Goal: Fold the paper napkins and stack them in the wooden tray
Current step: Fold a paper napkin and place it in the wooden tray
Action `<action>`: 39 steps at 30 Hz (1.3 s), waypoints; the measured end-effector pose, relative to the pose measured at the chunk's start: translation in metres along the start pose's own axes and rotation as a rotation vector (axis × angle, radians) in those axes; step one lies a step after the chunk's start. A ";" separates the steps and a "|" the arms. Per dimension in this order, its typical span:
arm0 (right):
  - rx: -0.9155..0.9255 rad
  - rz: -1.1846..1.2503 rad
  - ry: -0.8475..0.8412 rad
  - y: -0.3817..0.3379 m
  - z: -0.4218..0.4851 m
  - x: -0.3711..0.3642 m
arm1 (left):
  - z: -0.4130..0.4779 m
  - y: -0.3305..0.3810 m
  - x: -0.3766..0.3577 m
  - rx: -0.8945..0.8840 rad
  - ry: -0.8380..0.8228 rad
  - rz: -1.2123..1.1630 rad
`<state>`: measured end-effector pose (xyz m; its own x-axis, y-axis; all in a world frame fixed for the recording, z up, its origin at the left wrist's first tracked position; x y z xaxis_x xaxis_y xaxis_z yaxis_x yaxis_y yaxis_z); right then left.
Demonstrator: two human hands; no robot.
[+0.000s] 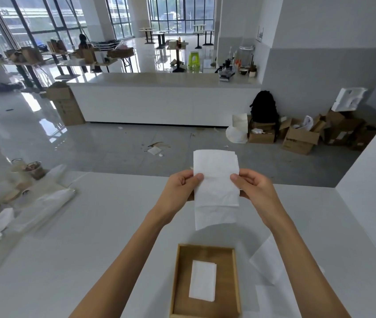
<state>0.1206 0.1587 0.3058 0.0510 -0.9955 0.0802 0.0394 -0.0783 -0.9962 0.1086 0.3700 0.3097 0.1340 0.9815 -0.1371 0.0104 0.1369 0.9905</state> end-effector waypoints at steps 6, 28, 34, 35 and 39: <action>0.183 -0.081 -0.006 -0.005 0.001 0.003 | -0.004 0.005 -0.008 -0.158 0.057 0.058; 0.287 -0.177 -0.102 -0.020 0.008 -0.002 | 0.004 0.032 -0.002 -0.295 0.240 0.374; 0.320 -0.132 -0.060 -0.023 0.005 -0.002 | -0.003 0.019 -0.003 -0.216 -0.016 0.123; 0.333 -0.127 -0.054 -0.025 0.005 0.000 | -0.005 0.014 -0.003 -0.207 -0.068 0.101; 0.321 -0.219 -0.007 -0.027 0.007 0.011 | -0.008 0.006 -0.005 -0.266 -0.088 0.208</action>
<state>0.1274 0.1501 0.3337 0.0137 -0.9566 0.2910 0.3604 -0.2668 -0.8939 0.1003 0.3671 0.3162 0.1912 0.9783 0.0799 -0.2831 -0.0229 0.9588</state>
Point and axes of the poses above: each hand's wrist, its own z-axis towards the middle knuckle, its own x-axis out of the back of the hand, y = z × x, the point moved 2 cm from there along z, towards the middle knuckle, and after that the axes turned 6 degrees about -z, right-handed, at the moved point
